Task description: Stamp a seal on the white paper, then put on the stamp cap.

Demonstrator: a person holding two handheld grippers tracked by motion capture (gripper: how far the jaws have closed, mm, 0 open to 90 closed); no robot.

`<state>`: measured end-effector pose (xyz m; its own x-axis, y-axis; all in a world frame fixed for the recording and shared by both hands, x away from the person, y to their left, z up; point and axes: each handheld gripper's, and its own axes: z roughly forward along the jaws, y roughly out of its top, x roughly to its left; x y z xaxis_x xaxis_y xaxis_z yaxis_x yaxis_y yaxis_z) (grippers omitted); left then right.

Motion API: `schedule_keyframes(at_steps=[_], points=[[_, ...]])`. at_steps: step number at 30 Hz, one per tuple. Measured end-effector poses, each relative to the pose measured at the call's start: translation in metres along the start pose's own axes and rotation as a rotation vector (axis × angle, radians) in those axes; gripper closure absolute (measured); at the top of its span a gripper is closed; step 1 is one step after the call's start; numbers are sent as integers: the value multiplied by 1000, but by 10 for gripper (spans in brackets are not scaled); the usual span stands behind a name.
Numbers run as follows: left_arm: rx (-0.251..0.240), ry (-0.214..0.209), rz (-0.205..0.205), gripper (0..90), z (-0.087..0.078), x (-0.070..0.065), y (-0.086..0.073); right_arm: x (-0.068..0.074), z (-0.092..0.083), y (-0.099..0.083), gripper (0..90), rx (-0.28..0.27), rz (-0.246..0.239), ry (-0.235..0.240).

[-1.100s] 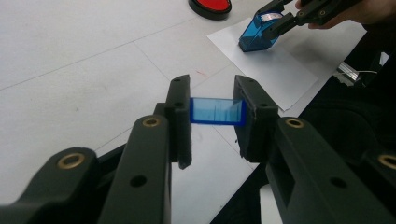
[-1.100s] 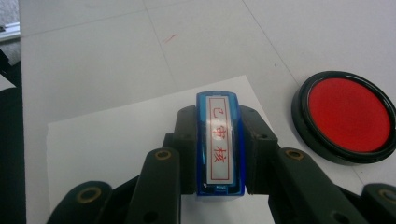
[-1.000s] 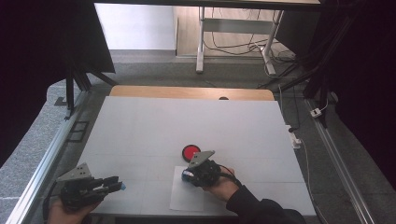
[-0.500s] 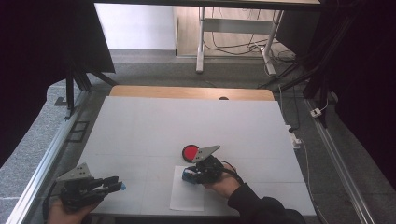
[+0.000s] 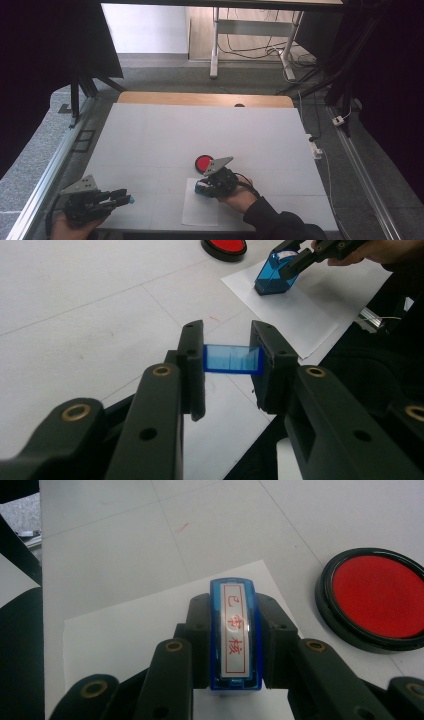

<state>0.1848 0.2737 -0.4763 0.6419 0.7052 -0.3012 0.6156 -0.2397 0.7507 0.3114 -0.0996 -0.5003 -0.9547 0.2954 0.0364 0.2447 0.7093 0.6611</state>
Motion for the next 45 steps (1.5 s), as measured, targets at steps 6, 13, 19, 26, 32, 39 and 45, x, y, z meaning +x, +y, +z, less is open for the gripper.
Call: schedule_keyframes(at_steps=[6, 13, 19, 26, 32, 39, 45], points=[[-1, 2, 0, 685, 0, 0, 0, 0, -1, 0, 711, 1, 11, -1], [-2, 2, 1, 685, 0, 0, 0, 0, -6, 1, 710, -21, 16, -9], [-5, -3, -3, 685, 0, 0, 0, 1, -18, 6, 711, -78, 24, 3], [-9, -6, 0, 685, 0, 0, 0, 2, -35, 12, 711, -142, 30, 20], [-13, -8, 2, 684, -1, 0, 0, 0, -51, 16, 711, -209, 47, 38], [-17, -10, 7, 685, -1, -1, 1, 0, -61, 18, 711, -246, 39, 50], [-32, -24, 10, 685, -1, -1, 2, 1, -68, 20, 711, -278, 37, 72]])
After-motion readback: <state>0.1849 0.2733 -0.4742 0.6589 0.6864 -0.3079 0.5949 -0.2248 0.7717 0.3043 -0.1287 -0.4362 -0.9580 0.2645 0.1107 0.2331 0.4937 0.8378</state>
